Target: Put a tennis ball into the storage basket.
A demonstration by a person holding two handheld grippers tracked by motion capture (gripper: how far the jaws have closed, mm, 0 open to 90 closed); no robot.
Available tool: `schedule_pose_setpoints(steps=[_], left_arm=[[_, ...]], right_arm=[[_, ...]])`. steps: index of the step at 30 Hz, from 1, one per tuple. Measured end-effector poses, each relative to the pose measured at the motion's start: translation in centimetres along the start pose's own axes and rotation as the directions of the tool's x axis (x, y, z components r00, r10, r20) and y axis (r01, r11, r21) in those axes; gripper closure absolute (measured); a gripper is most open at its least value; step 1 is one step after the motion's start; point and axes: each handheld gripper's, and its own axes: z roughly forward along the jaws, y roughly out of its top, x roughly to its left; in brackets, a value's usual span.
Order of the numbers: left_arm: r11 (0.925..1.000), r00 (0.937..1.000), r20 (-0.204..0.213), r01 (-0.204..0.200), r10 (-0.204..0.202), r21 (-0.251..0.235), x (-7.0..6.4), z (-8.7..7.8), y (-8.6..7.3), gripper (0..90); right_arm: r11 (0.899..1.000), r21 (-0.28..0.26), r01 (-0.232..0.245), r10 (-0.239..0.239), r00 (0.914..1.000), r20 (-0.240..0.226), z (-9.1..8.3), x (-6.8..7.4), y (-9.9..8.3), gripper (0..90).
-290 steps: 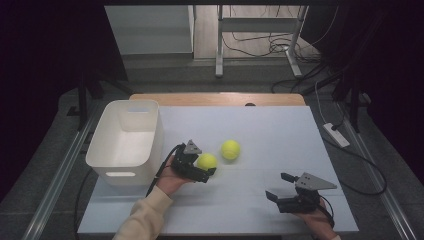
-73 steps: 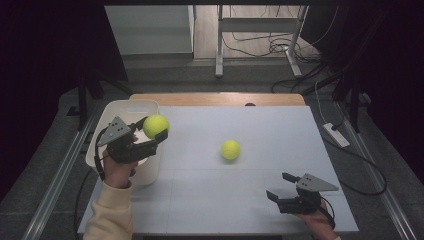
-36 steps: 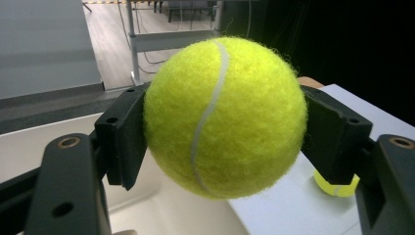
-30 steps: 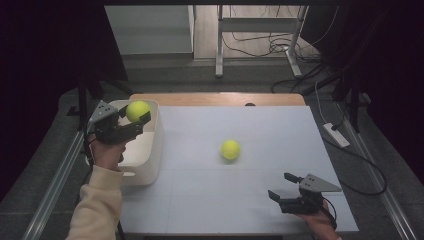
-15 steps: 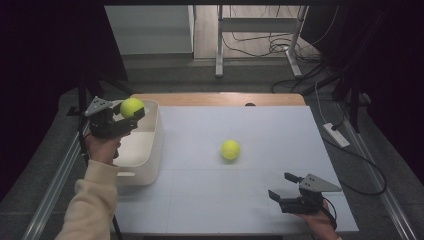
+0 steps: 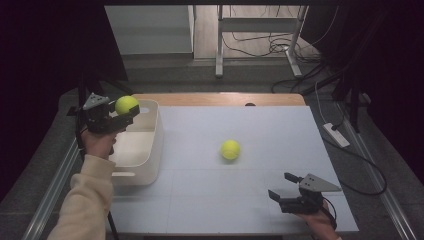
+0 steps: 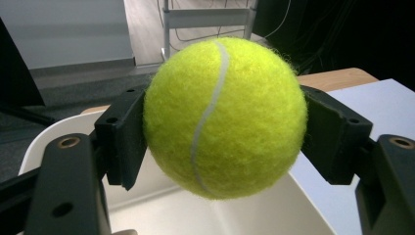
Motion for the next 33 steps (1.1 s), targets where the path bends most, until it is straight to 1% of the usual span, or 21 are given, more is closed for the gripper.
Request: schedule_pose_setpoints(steps=[4,12,14,21,24,27,33], left_arm=[[0.9999,1.0,-0.001,0.006,-0.006,0.013,0.2,0.4,0.0,27.0],[0.9989,0.9999,-0.013,0.003,-0.003,0.046,0.5,1.1,-0.1,27.0],[0.9982,0.9998,-0.022,0.0,0.002,0.06,0.6,1.3,-0.1,27.0],[0.9961,0.9995,-0.032,-0.002,0.005,0.089,0.8,1.9,-0.3,27.0],[0.9931,0.9996,-0.028,0.004,0.0,0.117,0.9,2.3,-0.4,27.0],[0.9894,0.9994,-0.034,-0.003,0.008,0.145,0.9,2.7,-0.5,27.0],[0.9839,0.9986,-0.051,-0.002,0.012,0.178,1.2,3.2,-0.7,27.0]], right_arm=[[1.0,-0.003,-0.001,0.001,1.0,-0.001,0.0,0.0,0.0,11.8],[1.0,-0.002,-0.002,0.002,1.0,0.0,0.0,0.0,0.0,11.8],[1.0,-0.002,-0.002,0.002,1.0,0.001,0.0,0.0,0.0,11.8],[1.0,0.0,-0.002,0.002,1.0,0.003,0.0,0.0,0.0,11.8],[1.0,0.0,-0.002,0.002,1.0,0.003,0.0,0.0,0.0,11.8],[1.0,0.001,-0.001,0.001,1.0,0.003,0.0,0.0,0.0,11.8],[1.0,0.001,-0.002,0.002,1.0,0.003,0.0,0.0,0.0,11.9]])
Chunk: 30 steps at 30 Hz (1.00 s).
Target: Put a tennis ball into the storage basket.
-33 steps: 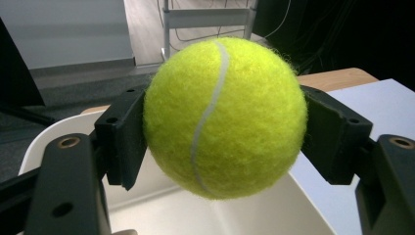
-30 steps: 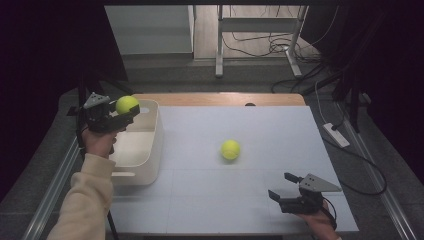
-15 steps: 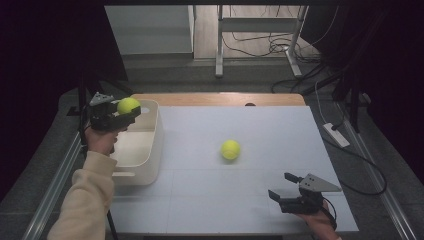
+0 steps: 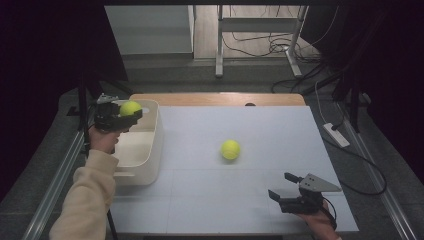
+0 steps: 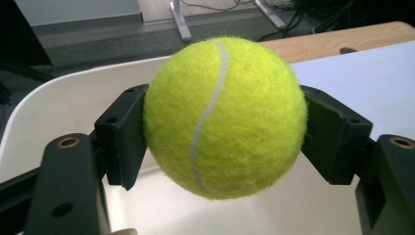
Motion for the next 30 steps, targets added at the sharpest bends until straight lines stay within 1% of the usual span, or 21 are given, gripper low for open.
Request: schedule_pose_setpoints(steps=[2,5,6,9,12,14,26,28,30], left_arm=[[0.9999,0.9999,-0.008,-0.007,0.007,0.01,0.0,0.09,-0.04,27.0],[0.9993,0.9993,-0.025,-0.027,0.028,0.025,-0.13,0.16,-0.1,27.0],[0.9992,0.9993,-0.026,-0.027,0.028,0.03,-0.13,0.19,-0.11,27.0],[0.9986,0.9993,-0.027,-0.025,0.026,0.046,-0.09,0.35,-0.16,26.9],[0.9968,0.9991,-0.021,-0.036,0.038,0.071,-0.06,0.62,-0.25,26.9],[0.996,0.999,-0.015,-0.041,0.042,0.079,-0.07,0.69,-0.29,26.9],[0.9974,0.9989,-0.019,-0.041,0.042,0.06,-0.22,0.39,-0.23,26.0],[0.999,0.9995,-0.013,-0.028,0.028,0.035,-0.25,0.18,-0.13,20.6],[0.9999,0.9999,0.006,-0.015,0.015,0.005,-0.34,-0.2,0.0,17.4]], right_arm=[[1.0,0.001,0.001,-0.001,1.0,0.0,0.0,0.0,-0.01,11.9],[1.0,-0.002,-0.001,0.001,1.0,-0.001,-0.01,-0.01,-0.01,11.9],[1.0,-0.002,-0.001,0.001,1.0,-0.001,-0.01,-0.01,-0.01,11.8],[1.0,0.001,-0.001,0.001,1.0,0.0,0.0,0.04,0.0,11.9],[1.0,0.002,0.0,0.0,1.0,0.0,0.0,0.03,-0.01,11.9],[1.0,-0.001,-0.003,0.003,1.0,-0.001,0.0,-0.04,-0.03,11.9],[1.0,0.004,-0.001,0.001,1.0,0.0,0.02,0.0,-0.04,11.9],[1.0,0.005,-0.001,0.001,1.0,0.0,0.03,0.0,-0.05,11.9],[1.0,0.002,-0.002,0.002,1.0,-0.001,0.0,-0.02,-0.08,11.9]])
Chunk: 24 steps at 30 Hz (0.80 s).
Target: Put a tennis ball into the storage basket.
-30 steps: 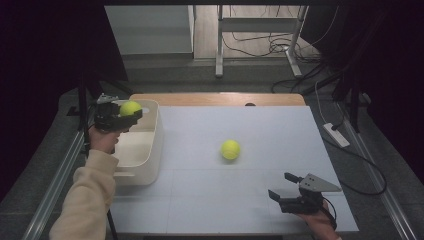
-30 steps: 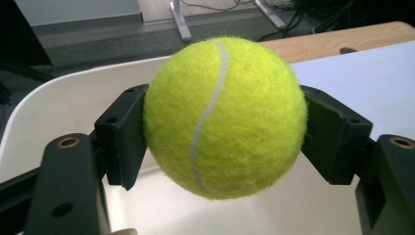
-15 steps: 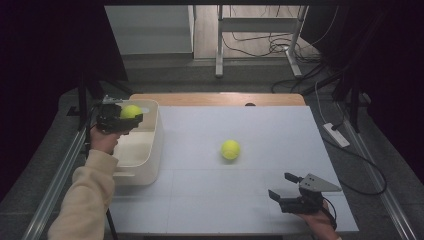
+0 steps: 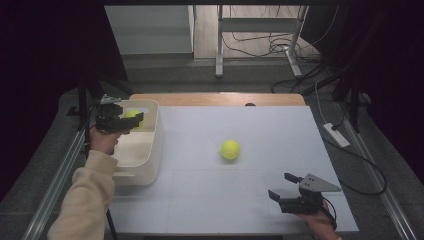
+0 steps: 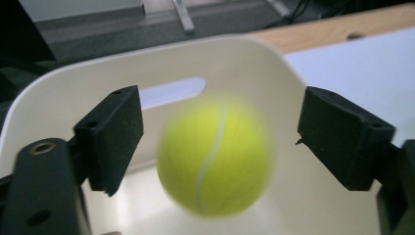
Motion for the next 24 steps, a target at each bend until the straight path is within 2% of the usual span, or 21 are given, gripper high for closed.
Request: schedule_pose_setpoints(steps=[2,5,9,14,18,20,24], left_arm=[[0.9996,0.9997,0.024,0.003,-0.002,-0.029,-0.3,-0.5,0.1,16.4],[0.9972,0.9988,0.041,-0.023,0.026,-0.07,-1.1,-1.4,0.2,15.1],[0.9944,0.9961,0.07,-0.046,0.053,-0.095,-2.0,-2.2,0.3,14.5],[0.9915,0.99,0.124,-0.053,0.068,-0.119,-3.0,-2.8,0.3,14.1],[0.9885,0.9852,0.152,-0.059,0.08,-0.139,-3.7,-3.2,0.1,14.1],[0.985,0.9797,0.171,-0.079,0.105,-0.153,-4.4,-3.5,-0.1,14.0],[0.9816,0.9729,0.195,-0.091,0.124,-0.168,-5.2,-3.9,-0.4,14.1]], right_arm=[[1.0,0.0,-0.001,0.001,1.0,0.0,-0.1,0.0,0.0,11.9],[1.0,0.001,0.002,-0.002,1.0,0.002,-0.1,0.0,0.0,11.9],[1.0,0.002,0.002,-0.002,1.0,0.003,-0.1,0.0,0.0,11.9],[1.0,0.001,0.001,-0.001,1.0,0.006,-0.2,0.0,0.0,11.9],[1.0,-0.002,-0.001,0.001,1.0,0.008,-0.2,0.0,-0.1,11.9],[1.0,-0.001,-0.004,0.004,1.0,0.009,-0.2,0.1,-0.1,11.9],[1.0,0.0,-0.005,0.005,0.9999,0.014,-0.3,0.0,-0.1,11.9]])
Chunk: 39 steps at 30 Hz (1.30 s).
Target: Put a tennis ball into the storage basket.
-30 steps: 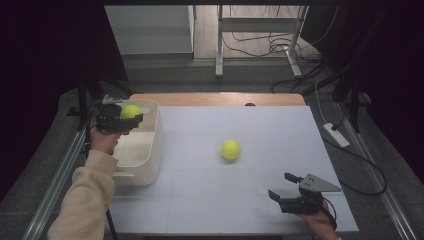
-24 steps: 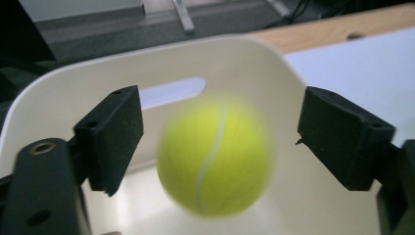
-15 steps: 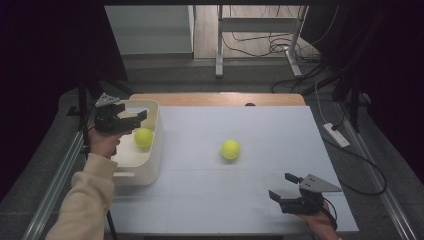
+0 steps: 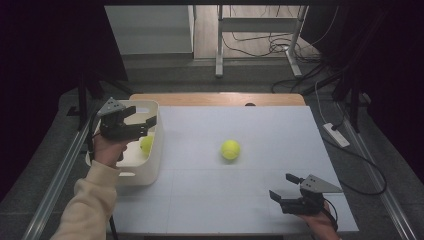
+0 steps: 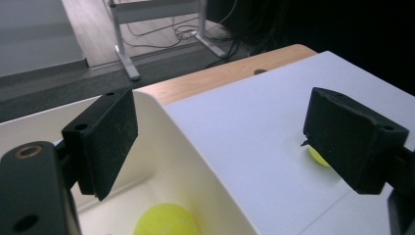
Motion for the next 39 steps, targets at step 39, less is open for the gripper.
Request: schedule_pose_setpoints(steps=[39], left_arm=[[0.998,0.9764,0.207,-0.063,0.06,0.006,-5.5,2.1,-0.9,14.2]], right_arm=[[1.0,0.002,0.005,-0.005,1.0,-0.007,0.2,0.1,0.1,11.9]])
